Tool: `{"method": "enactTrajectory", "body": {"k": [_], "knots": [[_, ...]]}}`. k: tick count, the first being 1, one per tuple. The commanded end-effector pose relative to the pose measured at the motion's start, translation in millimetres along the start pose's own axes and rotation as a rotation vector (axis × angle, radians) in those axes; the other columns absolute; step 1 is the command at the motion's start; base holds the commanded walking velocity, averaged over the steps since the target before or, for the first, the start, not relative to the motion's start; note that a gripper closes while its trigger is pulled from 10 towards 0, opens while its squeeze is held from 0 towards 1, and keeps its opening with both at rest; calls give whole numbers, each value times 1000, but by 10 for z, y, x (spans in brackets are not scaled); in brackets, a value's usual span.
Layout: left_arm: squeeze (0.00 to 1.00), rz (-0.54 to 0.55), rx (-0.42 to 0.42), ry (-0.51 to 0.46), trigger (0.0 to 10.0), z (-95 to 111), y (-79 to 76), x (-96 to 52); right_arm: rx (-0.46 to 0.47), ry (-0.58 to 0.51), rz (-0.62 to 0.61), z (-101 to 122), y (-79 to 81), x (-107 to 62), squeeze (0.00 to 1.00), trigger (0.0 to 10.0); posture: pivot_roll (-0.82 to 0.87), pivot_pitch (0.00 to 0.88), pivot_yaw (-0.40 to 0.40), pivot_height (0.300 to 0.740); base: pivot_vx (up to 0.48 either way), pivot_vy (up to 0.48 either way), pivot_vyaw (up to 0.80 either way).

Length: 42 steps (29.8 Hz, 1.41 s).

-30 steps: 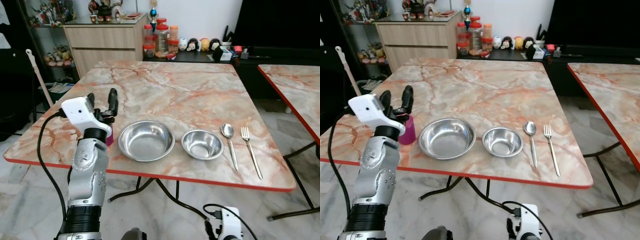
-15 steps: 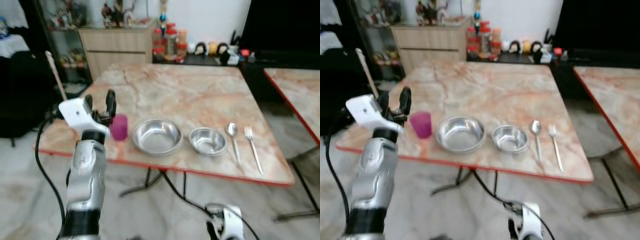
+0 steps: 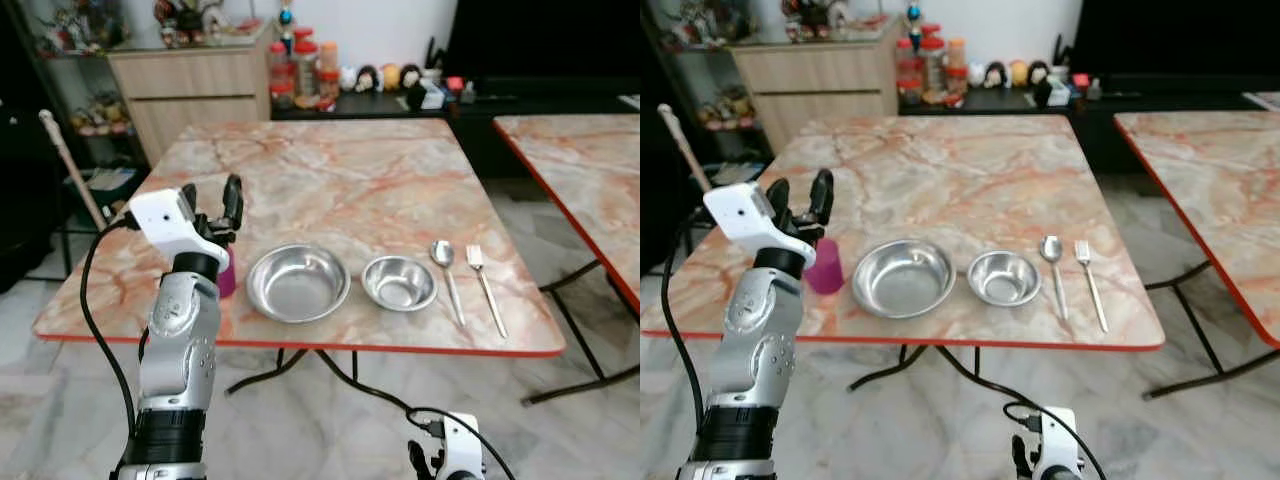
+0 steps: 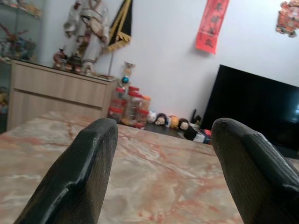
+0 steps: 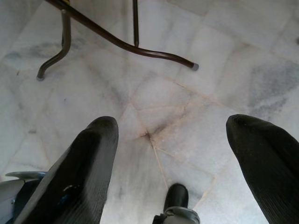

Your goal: Setting the table

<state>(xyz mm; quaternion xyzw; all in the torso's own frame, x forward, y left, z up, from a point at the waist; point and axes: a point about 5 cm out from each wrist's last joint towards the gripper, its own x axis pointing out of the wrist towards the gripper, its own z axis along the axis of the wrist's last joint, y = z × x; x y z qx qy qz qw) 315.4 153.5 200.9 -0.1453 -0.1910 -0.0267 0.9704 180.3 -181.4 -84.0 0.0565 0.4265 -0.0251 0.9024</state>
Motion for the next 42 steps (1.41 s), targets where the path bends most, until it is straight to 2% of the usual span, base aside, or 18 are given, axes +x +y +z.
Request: {"method": "enactTrajectory", "body": {"k": [1,7,13,42], "knots": [[0,3,11,2,10000,27,12,25,9,-16,4,51,30,15,0,10000,169,0,18,740,0,0,0],[0,17,4,10,10000,29,49,17,11,-13,3,50,30,16,0,10000,172,0,20,740,0,0,0],[0,-9,-13,19,10000,17,18,-22,26,3,-8,33,25,16,0,10000,171,0,21,740,45,0,0],[0,11,2,5,10000,44,57,-9,-7,17,4,24,14,14,0,10000,164,0,17,740,453,0,0]]}}
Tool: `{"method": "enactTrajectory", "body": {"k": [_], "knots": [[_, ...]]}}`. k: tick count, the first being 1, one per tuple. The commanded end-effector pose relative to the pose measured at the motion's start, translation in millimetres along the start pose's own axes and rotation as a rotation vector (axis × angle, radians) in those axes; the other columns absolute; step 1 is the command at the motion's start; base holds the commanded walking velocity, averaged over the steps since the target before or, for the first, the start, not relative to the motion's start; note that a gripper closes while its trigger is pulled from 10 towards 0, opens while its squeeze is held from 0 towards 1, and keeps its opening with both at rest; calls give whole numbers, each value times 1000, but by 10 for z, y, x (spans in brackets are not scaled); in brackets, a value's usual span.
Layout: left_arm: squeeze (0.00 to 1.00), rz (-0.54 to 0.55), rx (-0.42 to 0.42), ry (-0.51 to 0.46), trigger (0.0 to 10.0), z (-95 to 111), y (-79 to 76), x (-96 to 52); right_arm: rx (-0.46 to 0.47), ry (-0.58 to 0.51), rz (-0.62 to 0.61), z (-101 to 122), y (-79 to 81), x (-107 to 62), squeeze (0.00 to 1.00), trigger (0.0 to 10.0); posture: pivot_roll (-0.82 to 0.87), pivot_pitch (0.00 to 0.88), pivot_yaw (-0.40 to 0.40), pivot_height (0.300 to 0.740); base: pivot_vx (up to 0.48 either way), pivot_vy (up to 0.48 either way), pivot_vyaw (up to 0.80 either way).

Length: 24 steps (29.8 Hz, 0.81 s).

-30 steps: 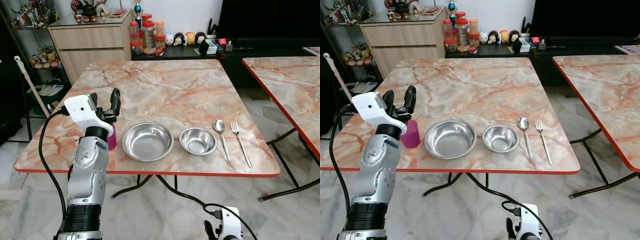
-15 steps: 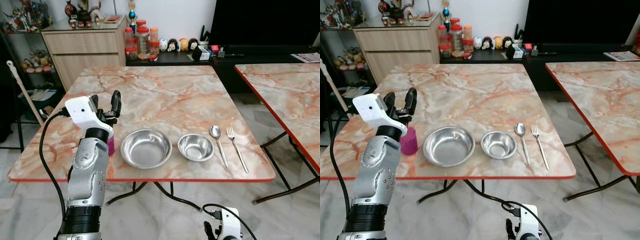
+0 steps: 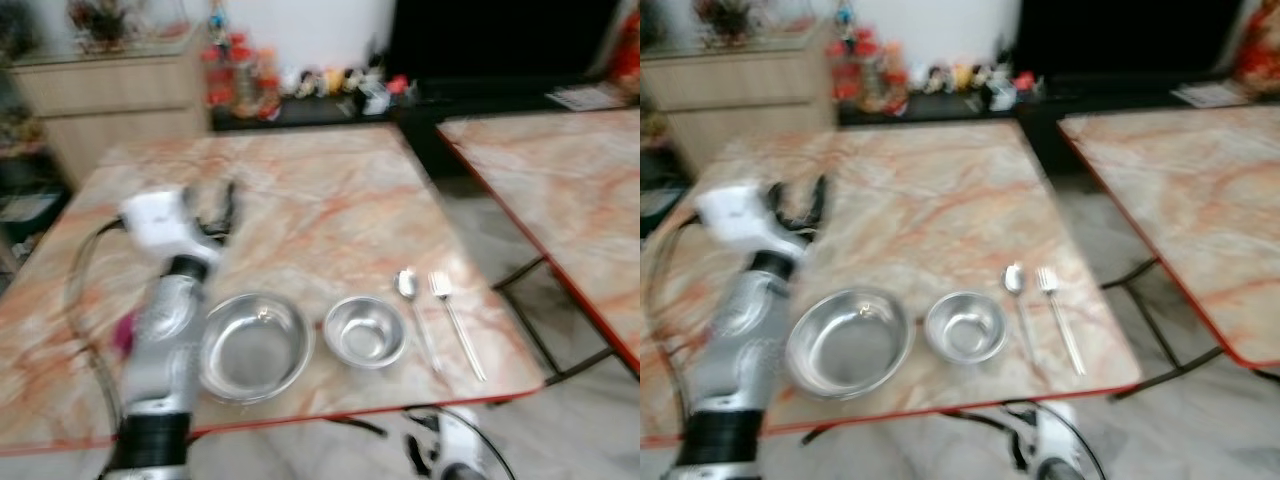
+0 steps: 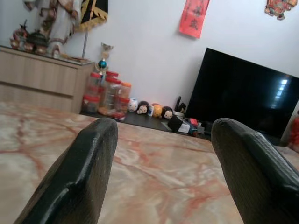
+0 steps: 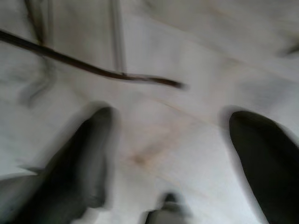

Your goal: Setting the table

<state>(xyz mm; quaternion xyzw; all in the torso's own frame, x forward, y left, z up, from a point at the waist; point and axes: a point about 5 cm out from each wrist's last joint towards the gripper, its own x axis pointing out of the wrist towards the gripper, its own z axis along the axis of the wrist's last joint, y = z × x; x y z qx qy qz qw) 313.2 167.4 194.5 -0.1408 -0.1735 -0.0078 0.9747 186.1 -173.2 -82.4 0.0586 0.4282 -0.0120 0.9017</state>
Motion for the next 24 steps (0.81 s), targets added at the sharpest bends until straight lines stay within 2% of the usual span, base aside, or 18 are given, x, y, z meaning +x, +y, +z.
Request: {"method": "enactTrajectory", "body": {"k": [1,14,17,22,24], "knots": [[0,-27,-17,-31,10000,62,-87,30,1,12,-22,-20,-75,-13,0,10000,165,0,17,740,0,0,0],[0,39,6,-46,10000,151,81,-44,-4,11,-17,-30,-58,-14,0,10000,176,0,18,740,0,0,0],[0,65,1,-32,10000,159,162,-123,-3,11,-17,-33,-53,-14,0,10000,177,0,21,740,0,0,0],[0,99,28,30,10000,141,322,-386,2,11,-19,-41,-43,-14,0,10000,181,0,28,740,0,0,0],[0,100,27,32,10000,142,325,-393,2,11,-19,-41,-42,-14,0,10000,181,0,28,740,0,0,0]]}}
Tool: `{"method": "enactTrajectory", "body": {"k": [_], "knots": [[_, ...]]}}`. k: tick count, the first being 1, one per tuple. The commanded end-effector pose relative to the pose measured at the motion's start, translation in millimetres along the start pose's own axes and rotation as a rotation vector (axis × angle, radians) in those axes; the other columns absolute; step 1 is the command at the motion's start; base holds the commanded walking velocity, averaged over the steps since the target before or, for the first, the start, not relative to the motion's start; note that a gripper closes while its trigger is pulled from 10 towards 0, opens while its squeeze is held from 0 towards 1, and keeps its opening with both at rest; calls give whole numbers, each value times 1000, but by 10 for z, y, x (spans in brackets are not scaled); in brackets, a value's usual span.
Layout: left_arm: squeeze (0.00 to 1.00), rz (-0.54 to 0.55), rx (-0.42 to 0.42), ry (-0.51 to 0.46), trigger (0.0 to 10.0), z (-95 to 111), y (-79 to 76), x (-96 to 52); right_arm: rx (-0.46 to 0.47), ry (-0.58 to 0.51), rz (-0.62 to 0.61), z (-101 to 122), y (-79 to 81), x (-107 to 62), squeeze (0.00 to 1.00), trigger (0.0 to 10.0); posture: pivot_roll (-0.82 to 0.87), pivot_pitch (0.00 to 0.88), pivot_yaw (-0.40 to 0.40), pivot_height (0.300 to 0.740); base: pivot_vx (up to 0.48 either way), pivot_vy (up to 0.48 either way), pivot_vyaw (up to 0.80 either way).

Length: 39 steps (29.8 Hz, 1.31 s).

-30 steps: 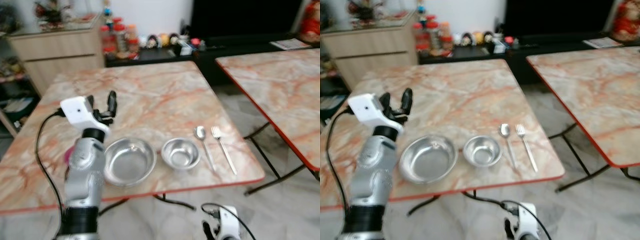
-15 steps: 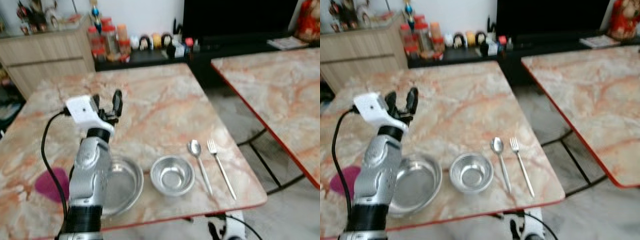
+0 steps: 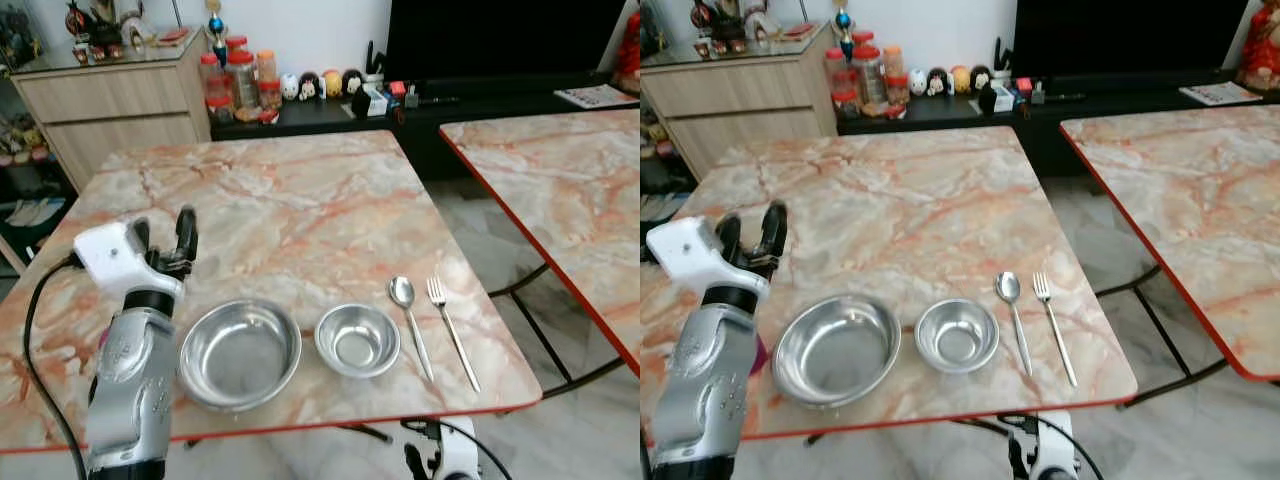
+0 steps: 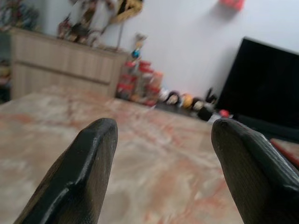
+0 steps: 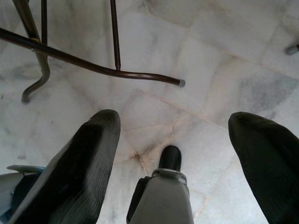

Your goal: Setting the table

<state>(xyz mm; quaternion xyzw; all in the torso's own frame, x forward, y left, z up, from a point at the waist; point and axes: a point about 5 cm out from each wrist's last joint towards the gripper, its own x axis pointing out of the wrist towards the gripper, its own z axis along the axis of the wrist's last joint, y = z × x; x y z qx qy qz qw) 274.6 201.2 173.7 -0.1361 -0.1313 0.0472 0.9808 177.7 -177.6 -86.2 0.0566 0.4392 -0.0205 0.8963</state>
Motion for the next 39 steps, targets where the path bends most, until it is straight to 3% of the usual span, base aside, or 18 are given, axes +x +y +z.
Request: {"method": "enactTrajectory", "body": {"k": [1,2,3,5,12,22,23,27,32,33,39], "knots": [[0,-67,-21,70,10000,25,61,-252,-6,-7,1,34,13,9,0,10000,211,0,30,740,0,0,0],[0,-67,-21,70,10000,25,61,-252,-6,-7,1,34,13,9,0,10000,211,0,30,740,0,0,0],[0,-116,-13,151,10000,-31,109,-456,-12,-2,4,26,17,9,0,10000,220,0,28,740,0,0,0],[0,-152,-2,212,10000,-83,150,-594,-19,2,8,22,23,9,0,10000,226,0,26,740,0,0,0],[0,-170,30,359,10000,-177,351,-904,-36,6,17,22,36,11,0,10000,244,0,21,740,0,0,0],[0,-153,32,440,10000,-259,432,-992,-49,11,26,19,61,14,0,10000,248,0,23,740,0,0,0],[1000,-111,36,475,10000,-337,464,-1008,-50,11,28,18,66,14,0,10000,246,0,25,740,0,0,0],[1000,-74,30,492,10000,-394,480,-1000,-49,11,27,13,66,13,0,10000,241,0,25,740,0,0,0],[1000,54,-2,542,10000,-457,563,-938,-66,17,27,9,60,12,0,10000,224,0,30,740,0,0,0],[1000,65,22,552,10000,-460,556,-917,-68,17,28,6,54,10,0,10000,224,0,30,740,0,0,0],[1000,76,-36,554,10000,-441,429,-790,-73,20,18,-9,-4,-1,0,10000,205,0,32,740,0,0,0]]}}
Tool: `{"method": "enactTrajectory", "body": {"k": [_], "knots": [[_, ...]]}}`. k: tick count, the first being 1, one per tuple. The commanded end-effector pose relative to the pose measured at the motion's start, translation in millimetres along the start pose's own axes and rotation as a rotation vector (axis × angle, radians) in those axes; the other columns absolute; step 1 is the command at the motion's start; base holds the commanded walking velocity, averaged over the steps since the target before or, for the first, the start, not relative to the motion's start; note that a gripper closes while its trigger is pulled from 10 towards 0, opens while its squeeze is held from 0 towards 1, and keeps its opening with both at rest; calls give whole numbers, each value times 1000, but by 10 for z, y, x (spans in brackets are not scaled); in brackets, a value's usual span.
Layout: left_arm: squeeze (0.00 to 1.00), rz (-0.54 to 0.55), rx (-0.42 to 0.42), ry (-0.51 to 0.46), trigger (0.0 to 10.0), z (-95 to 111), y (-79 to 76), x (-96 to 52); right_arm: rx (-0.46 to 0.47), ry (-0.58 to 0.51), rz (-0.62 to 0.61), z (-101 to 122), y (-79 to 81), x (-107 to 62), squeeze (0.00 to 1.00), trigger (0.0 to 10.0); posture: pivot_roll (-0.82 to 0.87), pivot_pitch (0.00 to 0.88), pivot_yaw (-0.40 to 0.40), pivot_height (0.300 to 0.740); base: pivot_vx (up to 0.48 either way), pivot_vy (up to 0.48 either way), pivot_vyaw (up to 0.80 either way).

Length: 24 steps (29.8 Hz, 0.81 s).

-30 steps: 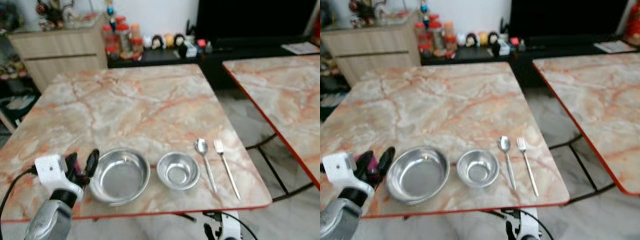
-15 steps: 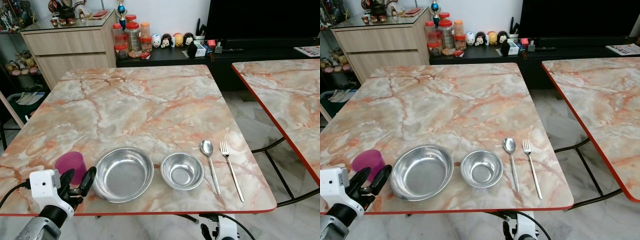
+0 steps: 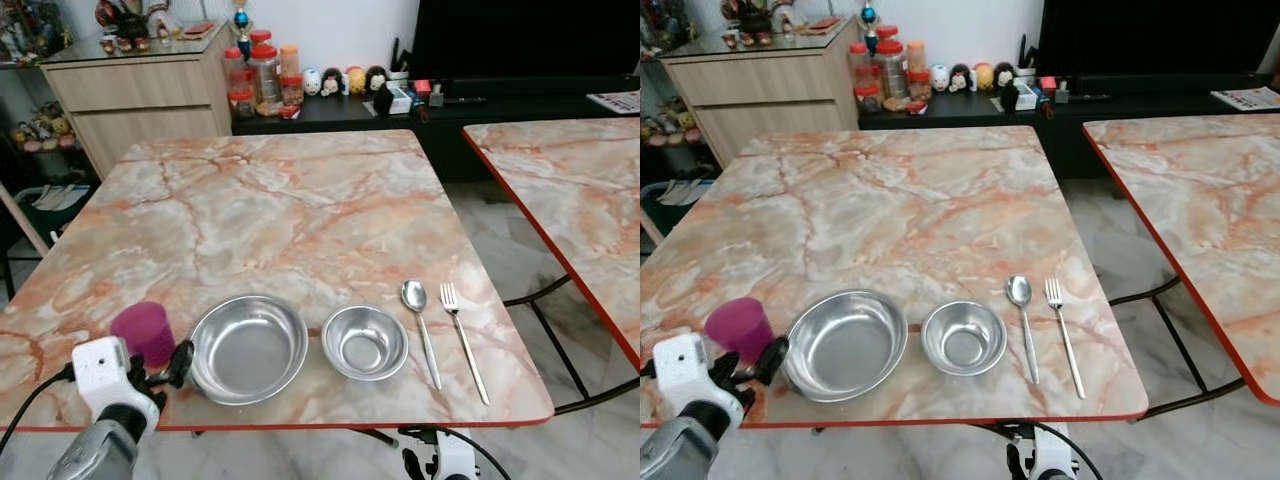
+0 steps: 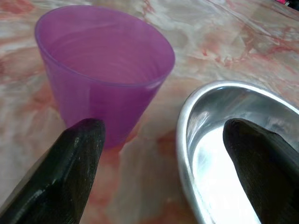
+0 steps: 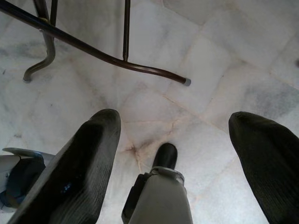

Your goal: Setting the table

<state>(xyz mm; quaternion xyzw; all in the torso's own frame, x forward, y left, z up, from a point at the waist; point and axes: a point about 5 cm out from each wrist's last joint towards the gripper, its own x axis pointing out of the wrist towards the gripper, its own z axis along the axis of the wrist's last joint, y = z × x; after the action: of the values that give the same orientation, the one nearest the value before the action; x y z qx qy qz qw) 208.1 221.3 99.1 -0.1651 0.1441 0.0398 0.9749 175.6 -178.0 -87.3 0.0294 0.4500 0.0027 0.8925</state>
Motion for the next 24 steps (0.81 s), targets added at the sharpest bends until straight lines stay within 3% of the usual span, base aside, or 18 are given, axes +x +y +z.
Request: {"method": "enactTrajectory", "body": {"k": [1,3,7,23,24], "knots": [[0,5,-9,6,10000,55,-36,16,-3,-5,1,11,-2,1,0,10000,201,0,33,740,0,0,0],[0,-26,-48,0,10000,99,-85,26,-3,-5,0,10,-4,1,0,10000,201,0,33,740,0,0,0],[0,-75,-32,38,10000,94,-129,7,-5,-3,0,4,1,0,0,10000,202,0,37,740,0,0,0],[0,-73,50,120,10000,100,4,-66,-13,-3,14,18,46,9,0,10000,218,0,37,740,0,0,0],[0,-110,71,155,10000,67,-17,-77,-13,-2,14,16,44,9,0,10000,218,0,37,740,0,0,0]]}}
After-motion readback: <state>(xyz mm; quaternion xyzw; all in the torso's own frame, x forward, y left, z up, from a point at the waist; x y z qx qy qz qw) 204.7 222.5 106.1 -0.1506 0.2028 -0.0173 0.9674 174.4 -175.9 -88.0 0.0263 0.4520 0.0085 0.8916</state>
